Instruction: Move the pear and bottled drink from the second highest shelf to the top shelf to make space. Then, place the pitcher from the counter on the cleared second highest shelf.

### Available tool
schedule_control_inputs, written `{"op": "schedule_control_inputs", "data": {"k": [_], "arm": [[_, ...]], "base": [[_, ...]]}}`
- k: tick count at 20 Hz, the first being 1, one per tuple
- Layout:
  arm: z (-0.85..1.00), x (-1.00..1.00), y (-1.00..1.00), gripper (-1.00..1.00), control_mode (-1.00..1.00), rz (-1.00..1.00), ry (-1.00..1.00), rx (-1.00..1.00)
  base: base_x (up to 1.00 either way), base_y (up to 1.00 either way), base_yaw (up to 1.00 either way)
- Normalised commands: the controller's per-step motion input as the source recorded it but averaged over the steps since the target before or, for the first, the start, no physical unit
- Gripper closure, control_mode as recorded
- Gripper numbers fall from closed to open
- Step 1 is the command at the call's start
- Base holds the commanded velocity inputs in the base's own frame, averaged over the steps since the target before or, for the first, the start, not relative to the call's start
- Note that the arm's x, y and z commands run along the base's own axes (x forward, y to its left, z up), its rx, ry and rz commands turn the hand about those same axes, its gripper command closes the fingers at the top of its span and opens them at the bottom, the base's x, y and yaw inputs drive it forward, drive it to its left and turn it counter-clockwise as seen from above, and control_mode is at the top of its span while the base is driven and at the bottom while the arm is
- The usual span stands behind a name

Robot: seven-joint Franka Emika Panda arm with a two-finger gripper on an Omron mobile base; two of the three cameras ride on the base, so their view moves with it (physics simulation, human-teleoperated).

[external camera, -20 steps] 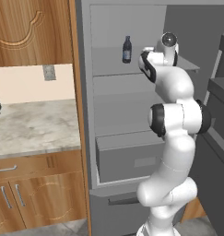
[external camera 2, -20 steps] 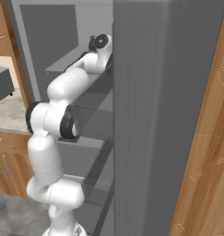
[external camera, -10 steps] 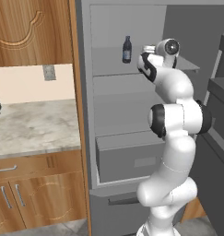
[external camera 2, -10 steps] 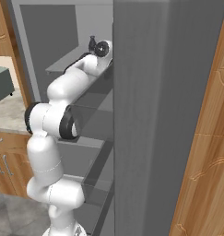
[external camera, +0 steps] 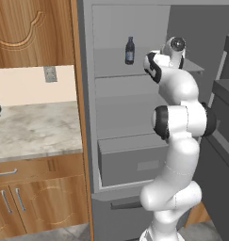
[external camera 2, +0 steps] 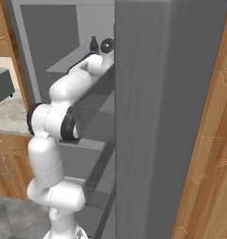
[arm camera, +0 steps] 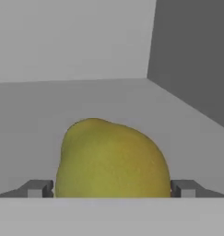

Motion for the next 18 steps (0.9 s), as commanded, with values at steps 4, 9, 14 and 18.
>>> {"op": "schedule_control_inputs", "data": {"k": [4,9,14,18], "arm": [[-0.45,-0.19,0.30,-1.00,-1.00,0.00,0.37,-0.08],[-0.71,-0.27,0.54,-1.00,-1.00,0.00,0.19,-0.08],[-0.12,-0.18,0.41,-1.00,-1.00,0.00,-0.03,0.00],[0.01,-0.75,0.30,-1.00,-1.00,0.00,0.00,0.00]], "base": [[0.00,0.00,0.00],[0.00,0.00,0.00],[0.00,0.00,0.00],[0.00,0.00,0.00]]}}
